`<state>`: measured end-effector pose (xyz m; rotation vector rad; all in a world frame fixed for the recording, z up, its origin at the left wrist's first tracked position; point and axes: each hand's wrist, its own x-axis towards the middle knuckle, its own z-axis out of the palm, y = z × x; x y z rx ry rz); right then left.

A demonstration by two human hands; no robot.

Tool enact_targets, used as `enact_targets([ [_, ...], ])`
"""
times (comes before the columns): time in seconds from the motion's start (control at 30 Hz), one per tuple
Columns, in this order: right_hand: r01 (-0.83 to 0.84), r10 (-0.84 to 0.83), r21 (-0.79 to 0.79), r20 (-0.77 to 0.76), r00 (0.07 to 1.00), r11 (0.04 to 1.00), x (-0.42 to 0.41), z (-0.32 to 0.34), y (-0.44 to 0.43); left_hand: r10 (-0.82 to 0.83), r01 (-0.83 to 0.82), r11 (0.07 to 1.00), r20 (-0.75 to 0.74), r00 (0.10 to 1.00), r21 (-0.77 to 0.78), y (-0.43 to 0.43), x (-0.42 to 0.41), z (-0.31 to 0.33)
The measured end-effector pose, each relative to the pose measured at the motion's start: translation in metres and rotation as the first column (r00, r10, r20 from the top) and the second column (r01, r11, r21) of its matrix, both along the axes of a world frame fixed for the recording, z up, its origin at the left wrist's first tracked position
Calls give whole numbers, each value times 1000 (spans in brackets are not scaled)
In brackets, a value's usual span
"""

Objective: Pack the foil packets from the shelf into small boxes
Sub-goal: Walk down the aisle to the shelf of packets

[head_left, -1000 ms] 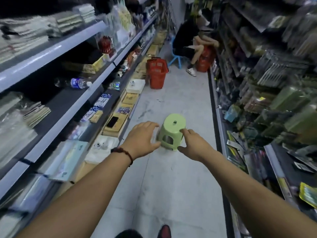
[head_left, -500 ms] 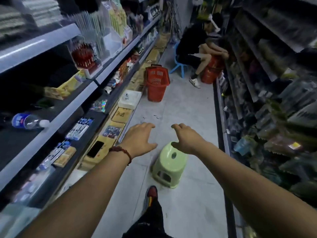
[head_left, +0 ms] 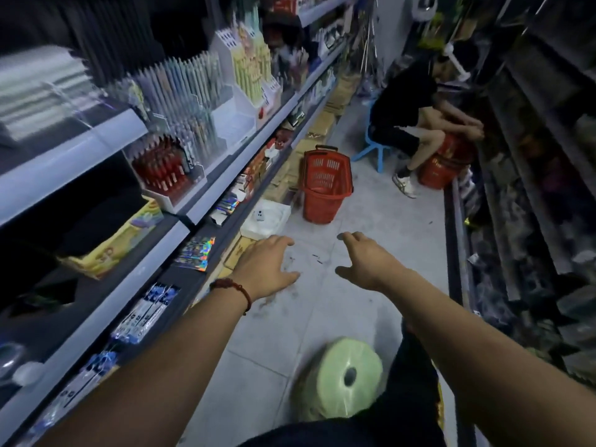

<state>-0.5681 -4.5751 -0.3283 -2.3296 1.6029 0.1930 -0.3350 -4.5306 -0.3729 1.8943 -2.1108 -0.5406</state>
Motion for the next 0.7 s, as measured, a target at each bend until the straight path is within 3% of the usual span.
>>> enact_targets([
  [0.23, -164, 165, 66, -5, 986, 984, 37, -25, -107, 170, -162, 979, -59, 984, 122, -60, 29, -27],
  [0.4, -367, 375, 140, -28, 927, 919, 94, -62, -206, 412, -390, 903, -113, 904, 179, -99, 68, -60],
  [0.57, -569, 586, 230, -8, 810, 790, 188, -107, -305, 619, -582, 751, -28, 785, 312, -135, 112, -92],
  [0.7, -702, 738, 349, 40, 674, 622, 240, -149, -337, 737, -705, 613, 64, 673, 357, -142, 112, -101],
])
